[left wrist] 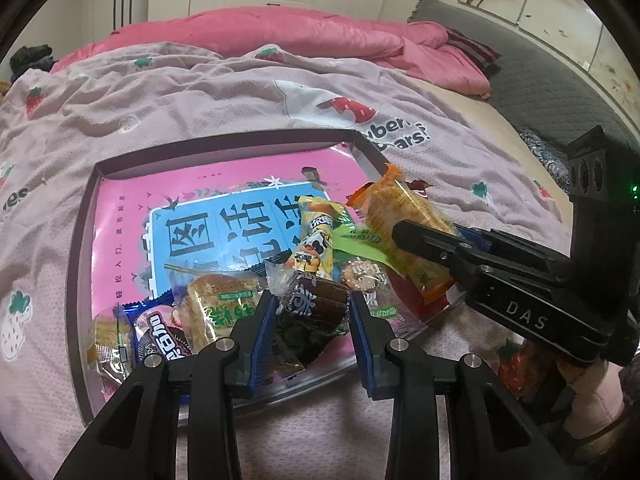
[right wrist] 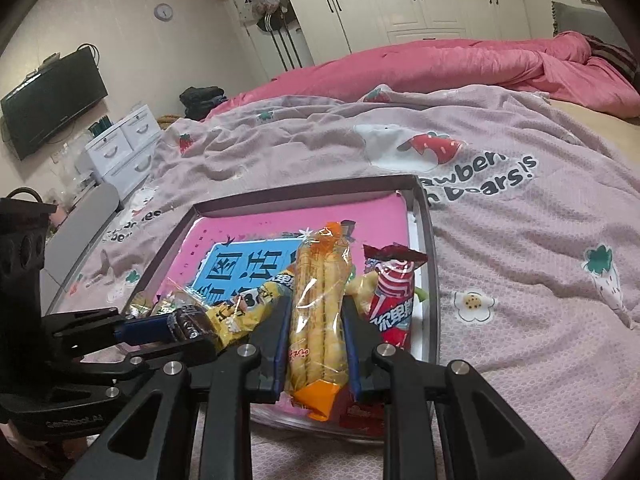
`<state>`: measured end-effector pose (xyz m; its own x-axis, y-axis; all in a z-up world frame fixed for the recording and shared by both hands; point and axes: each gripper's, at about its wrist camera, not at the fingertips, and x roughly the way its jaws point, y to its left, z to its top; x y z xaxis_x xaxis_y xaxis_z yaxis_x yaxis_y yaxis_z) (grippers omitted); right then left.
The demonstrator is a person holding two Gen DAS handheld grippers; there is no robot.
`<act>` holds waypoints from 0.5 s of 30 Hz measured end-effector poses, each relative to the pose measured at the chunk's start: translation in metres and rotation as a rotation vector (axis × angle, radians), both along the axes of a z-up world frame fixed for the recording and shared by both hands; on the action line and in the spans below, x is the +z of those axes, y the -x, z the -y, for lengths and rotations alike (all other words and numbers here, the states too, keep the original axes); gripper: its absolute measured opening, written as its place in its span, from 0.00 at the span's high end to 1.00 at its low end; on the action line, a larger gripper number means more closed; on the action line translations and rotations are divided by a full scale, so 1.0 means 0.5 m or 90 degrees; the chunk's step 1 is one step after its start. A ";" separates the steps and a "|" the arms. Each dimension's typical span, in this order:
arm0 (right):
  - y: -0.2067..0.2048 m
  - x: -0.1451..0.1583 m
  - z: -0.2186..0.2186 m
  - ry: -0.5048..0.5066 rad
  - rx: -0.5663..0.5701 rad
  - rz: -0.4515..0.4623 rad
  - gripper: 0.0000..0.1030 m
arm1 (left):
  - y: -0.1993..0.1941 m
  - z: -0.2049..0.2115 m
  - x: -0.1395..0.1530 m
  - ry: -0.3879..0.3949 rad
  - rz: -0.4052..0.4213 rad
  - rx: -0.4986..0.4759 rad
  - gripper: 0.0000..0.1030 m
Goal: Organize snacks
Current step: 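Lift both held snacks and carry them over the tray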
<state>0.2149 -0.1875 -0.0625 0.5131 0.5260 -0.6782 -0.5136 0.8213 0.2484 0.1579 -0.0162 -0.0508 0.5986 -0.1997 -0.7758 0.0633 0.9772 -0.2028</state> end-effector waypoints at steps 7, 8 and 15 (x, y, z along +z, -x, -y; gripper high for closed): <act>0.000 -0.001 0.002 -0.002 -0.004 -0.004 0.76 | -0.002 -0.001 0.000 0.001 0.001 0.002 0.64; 0.000 0.000 0.002 -0.001 -0.005 -0.003 0.76 | -0.002 -0.001 0.000 0.002 0.001 0.002 0.64; 0.001 0.008 0.006 -0.004 -0.007 0.002 0.71 | 0.000 -0.007 0.003 0.001 0.003 0.007 0.64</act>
<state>0.2143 -0.1905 -0.0583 0.5205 0.5250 -0.6733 -0.5059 0.8249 0.2521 0.1577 -0.0126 -0.0494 0.6048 -0.1941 -0.7724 0.0532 0.9775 -0.2040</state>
